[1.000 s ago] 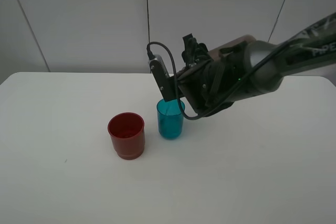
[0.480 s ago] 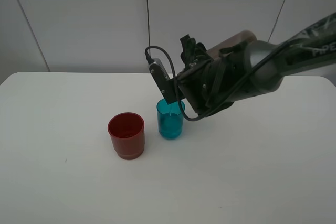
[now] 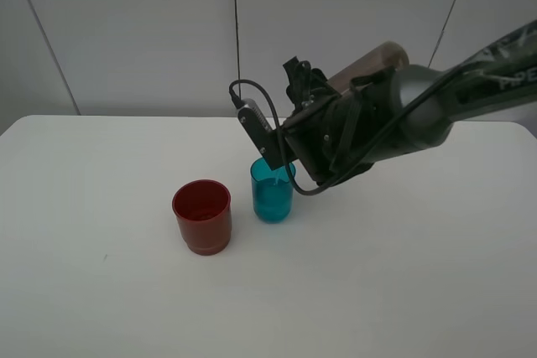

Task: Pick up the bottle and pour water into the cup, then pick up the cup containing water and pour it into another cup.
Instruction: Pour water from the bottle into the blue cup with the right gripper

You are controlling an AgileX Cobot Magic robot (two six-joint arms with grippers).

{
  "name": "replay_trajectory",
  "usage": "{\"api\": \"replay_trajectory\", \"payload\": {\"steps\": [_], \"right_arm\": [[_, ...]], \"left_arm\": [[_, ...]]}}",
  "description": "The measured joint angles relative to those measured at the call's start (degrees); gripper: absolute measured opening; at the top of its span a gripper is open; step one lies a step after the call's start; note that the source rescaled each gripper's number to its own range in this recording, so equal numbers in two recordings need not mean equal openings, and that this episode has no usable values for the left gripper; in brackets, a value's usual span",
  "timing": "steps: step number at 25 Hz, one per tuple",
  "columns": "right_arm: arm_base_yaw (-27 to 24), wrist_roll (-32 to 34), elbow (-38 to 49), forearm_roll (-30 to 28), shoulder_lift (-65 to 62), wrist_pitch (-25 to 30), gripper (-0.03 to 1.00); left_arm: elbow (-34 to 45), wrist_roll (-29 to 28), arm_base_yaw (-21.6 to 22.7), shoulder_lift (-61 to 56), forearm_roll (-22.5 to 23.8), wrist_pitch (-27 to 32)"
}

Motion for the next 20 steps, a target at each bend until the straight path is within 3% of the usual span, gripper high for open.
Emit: {"api": "replay_trajectory", "payload": {"steps": [20], "right_arm": [[0.0,-6.2,0.0,-0.1,0.0,-2.7,0.00]], "left_arm": [[0.0,0.0,0.0,0.0,0.0,0.0]]}}
